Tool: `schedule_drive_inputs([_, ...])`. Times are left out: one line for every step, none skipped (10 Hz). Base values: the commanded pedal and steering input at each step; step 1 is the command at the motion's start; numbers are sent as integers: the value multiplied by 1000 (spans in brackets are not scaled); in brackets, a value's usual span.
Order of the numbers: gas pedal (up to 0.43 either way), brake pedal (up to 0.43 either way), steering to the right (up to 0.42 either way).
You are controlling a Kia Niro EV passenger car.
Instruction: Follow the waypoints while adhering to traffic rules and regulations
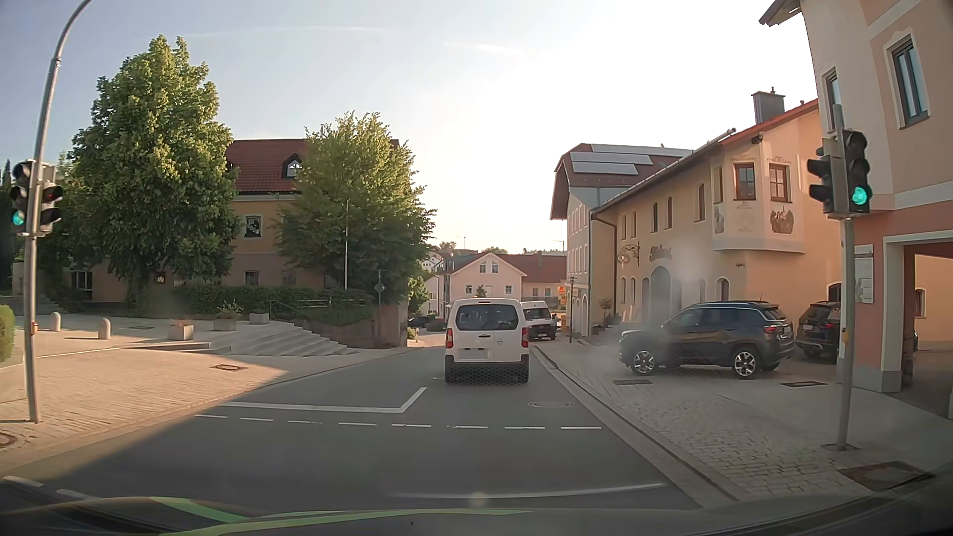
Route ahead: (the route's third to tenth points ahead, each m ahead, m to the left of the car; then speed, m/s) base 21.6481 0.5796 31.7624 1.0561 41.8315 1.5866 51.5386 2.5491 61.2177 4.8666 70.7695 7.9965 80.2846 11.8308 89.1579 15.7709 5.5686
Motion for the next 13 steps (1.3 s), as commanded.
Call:
schedule_drive_inputs([169,0,7])
schedule_drive_inputs([169,0,8])
schedule_drive_inputs([169,0,8])
schedule_drive_inputs([169,0,7])
schedule_drive_inputs([169,0,8])
schedule_drive_inputs([169,0,8])
schedule_drive_inputs([157,0,9])
schedule_drive_inputs([150,0,11])
schedule_drive_inputs([118,0,13])
schedule_drive_inputs([0,0,14])
schedule_drive_inputs([0,0,14])
schedule_drive_inputs([0,0,14])
schedule_drive_inputs([0,0,15])
